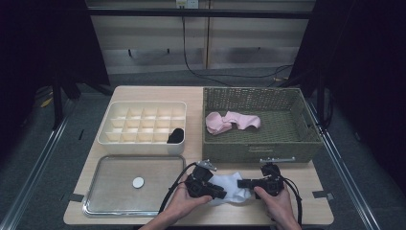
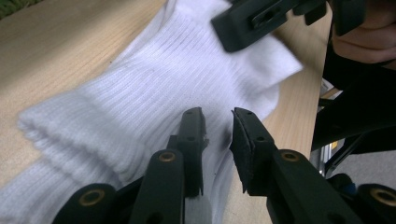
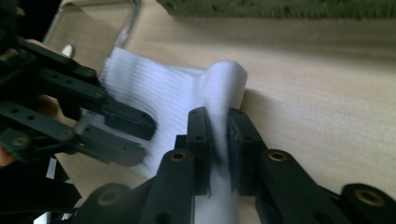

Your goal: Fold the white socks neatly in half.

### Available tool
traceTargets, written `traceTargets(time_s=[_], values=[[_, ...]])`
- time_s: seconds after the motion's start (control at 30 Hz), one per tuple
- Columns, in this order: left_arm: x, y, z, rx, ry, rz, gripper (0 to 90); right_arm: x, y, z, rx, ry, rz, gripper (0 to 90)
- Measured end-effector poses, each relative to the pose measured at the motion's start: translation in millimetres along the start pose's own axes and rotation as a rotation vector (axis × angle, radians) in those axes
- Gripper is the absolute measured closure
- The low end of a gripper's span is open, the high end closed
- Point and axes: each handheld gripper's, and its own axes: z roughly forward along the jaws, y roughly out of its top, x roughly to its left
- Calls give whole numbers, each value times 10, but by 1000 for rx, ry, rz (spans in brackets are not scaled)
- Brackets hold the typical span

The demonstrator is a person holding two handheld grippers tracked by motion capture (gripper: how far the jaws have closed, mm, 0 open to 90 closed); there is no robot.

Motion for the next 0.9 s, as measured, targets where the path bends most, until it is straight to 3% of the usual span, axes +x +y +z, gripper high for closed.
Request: traceTargets(time_s=[0.2, 0.23, 0.3, 0.37, 0.43, 0.6, 0.67, 0.73, 0.8, 0.87, 0.9], values=[[8, -10, 3, -5, 24, 2, 769, 113, 42, -29, -33, 8, -28, 848], [15, -14, 4, -10, 7, -2, 769, 129, 50, -30, -33, 18, -29, 849], [6, -23, 8, -19, 12, -6, 770, 172, 74, -32, -43, 51, -29, 850], [-7, -19, 14, -15, 31, -10, 771, 231, 97, -22, -43, 65, -43, 851], [6, -16, 22, -17, 11, -16, 773, 294, 118, 7, -38, 93, -51, 853], [2, -9, 23, -22, 13, -30, 774, 424, 170, 116, -23, 100, -89, 854], [7, -8, 13, -22, -26, -46, 725, 428, 182, 134, -18, 101, -91, 854], [16, 19, -39, -3, -29, -44, 667, 408, 185, 119, -21, 97, -99, 855], [29, 27, -99, -37, -49, -46, 619, 387, 187, 89, -21, 84, -101, 855], [54, 53, -166, -51, -103, -55, 589, 368, 188, 67, -16, 75, -101, 855], [64, 69, -216, -64, -109, -37, 576, 360, 187, 60, -17, 74, -101, 856]])
